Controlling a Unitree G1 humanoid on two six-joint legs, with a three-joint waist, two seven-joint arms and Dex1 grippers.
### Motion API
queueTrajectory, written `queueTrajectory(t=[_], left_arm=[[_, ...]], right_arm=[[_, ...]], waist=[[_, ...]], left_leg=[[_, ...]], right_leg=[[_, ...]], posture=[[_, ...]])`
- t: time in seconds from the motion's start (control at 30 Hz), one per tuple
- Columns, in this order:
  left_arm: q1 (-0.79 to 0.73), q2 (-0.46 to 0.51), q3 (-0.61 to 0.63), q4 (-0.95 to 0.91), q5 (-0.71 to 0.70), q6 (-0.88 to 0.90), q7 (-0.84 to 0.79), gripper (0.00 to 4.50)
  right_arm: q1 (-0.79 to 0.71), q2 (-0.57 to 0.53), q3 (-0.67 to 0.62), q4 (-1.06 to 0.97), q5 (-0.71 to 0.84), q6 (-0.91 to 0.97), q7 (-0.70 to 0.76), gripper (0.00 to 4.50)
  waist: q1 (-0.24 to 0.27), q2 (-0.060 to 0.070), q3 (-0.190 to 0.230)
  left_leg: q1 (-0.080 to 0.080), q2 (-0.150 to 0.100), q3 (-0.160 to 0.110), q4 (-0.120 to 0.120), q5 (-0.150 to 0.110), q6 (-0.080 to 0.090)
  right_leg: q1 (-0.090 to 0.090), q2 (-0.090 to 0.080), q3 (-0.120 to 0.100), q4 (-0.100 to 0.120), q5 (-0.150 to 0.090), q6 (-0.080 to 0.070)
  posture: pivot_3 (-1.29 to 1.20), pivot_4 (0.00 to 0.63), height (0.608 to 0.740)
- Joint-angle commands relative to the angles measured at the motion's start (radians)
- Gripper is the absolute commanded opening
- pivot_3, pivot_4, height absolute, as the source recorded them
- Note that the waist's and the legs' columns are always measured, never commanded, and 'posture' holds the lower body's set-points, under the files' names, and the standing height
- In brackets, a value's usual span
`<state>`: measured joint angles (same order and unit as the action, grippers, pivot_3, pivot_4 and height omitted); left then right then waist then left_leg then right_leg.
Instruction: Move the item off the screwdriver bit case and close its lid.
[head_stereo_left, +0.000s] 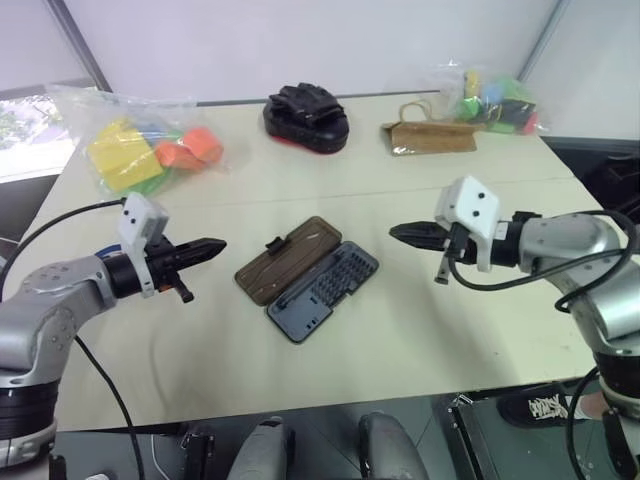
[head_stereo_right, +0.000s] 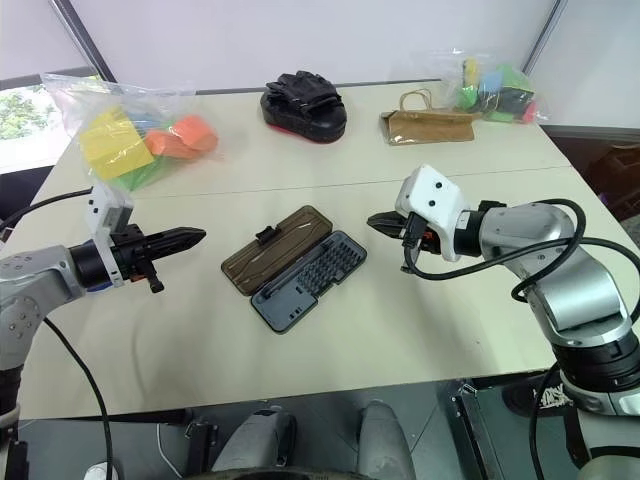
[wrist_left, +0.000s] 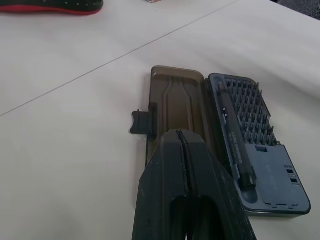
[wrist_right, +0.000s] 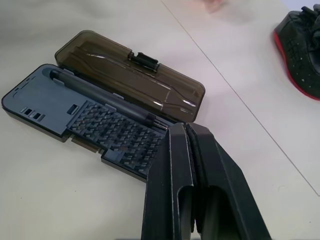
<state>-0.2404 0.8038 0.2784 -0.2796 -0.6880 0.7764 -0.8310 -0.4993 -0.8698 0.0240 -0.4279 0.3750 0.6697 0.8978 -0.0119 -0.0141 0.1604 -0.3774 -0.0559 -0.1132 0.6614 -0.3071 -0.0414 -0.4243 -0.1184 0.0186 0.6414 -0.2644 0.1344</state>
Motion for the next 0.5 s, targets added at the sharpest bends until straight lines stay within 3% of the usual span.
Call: queueTrajectory(t=[0.03, 0.5], left_arm=[[-0.002, 0.002, 0.007, -0.033, -0.013, -0.003, 0.002, 0.00], [0.008, 0.015, -0.010, -0.026, -0.002, -0.019, -0.038, 0.00]], right_arm=[[-0.030, 0.004, -0.017, -0.018, 0.002, -0.020, -0.005, 0.04], [-0.037, 0.018, -0.010, -0.012, -0.004, -0.020, -0.012, 0.04]], waist=[[0.000, 0.000, 0.000], [0.000, 0.000, 0.000]], left_leg=[[0.000, 0.000, 0.000, 0.000, 0.000, 0.000], [0.000, 0.000, 0.000, 0.000, 0.000, 0.000]], right_leg=[[0.000, 0.000, 0.000, 0.000, 0.000, 0.000], [0.000, 0.000, 0.000, 0.000, 0.000, 0.000]], posture=[[0.00, 0.150, 0.740], [0.00, 0.150, 0.740]])
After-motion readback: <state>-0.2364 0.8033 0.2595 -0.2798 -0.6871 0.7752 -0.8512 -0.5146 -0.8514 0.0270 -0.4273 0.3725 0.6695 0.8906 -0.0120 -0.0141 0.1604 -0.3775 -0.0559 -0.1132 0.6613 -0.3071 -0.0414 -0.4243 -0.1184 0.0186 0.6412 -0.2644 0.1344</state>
